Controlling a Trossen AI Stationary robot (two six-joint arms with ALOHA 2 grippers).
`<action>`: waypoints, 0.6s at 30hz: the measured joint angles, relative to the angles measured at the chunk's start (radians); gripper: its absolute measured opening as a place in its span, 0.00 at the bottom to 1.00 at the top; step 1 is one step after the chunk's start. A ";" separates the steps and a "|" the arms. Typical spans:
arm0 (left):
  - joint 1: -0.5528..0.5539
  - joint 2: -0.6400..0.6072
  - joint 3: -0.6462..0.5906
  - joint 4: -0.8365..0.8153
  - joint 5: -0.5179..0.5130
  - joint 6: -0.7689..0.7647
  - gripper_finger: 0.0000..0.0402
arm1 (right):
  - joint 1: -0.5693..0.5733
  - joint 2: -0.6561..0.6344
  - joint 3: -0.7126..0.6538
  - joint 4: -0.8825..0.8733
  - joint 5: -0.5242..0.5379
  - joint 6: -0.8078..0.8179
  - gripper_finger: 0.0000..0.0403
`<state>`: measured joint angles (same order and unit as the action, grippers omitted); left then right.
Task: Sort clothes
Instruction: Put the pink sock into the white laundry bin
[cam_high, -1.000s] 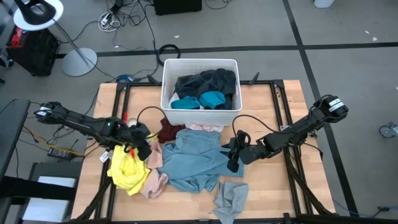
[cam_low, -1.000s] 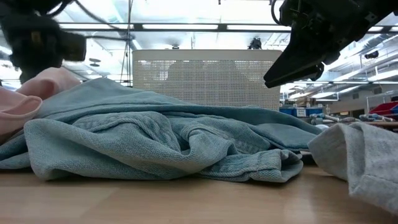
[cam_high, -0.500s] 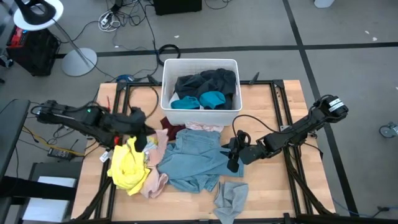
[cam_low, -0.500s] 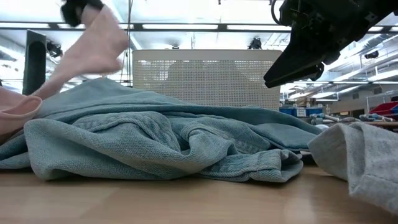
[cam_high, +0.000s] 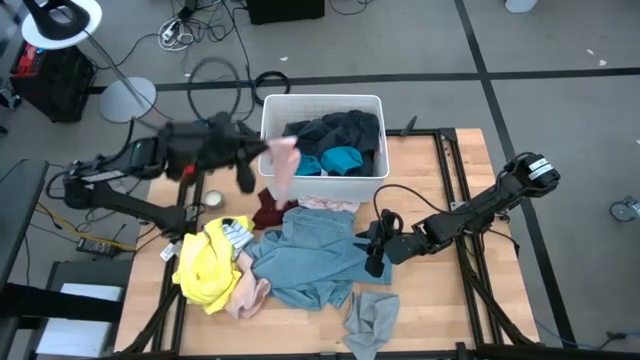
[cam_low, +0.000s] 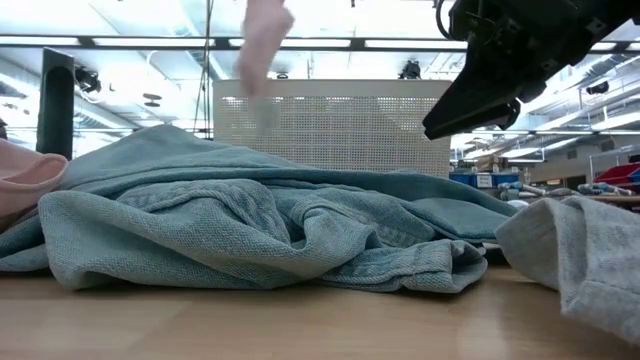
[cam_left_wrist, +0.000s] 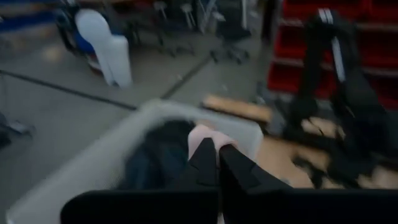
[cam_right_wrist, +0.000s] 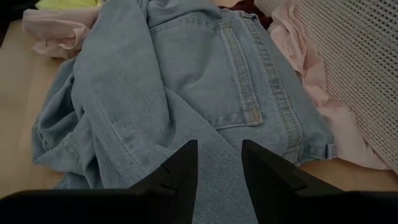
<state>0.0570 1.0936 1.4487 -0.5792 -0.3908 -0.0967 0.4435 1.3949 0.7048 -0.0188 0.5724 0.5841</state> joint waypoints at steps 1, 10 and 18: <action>0.025 0.026 0.034 0.025 0.009 0.022 0.00 | 0.000 0.000 0.000 0.001 0.000 0.000 0.31; 0.241 0.276 0.313 0.161 0.127 0.096 0.00 | 0.001 0.000 0.000 0.016 -0.018 0.000 0.31; 0.327 0.423 0.364 0.036 0.262 0.066 0.00 | 0.030 0.000 0.000 0.022 -0.021 0.000 0.31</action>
<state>0.3842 1.5168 1.8124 -0.5432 -0.1288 -0.0304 0.4740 1.3952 0.7044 0.0034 0.5512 0.5838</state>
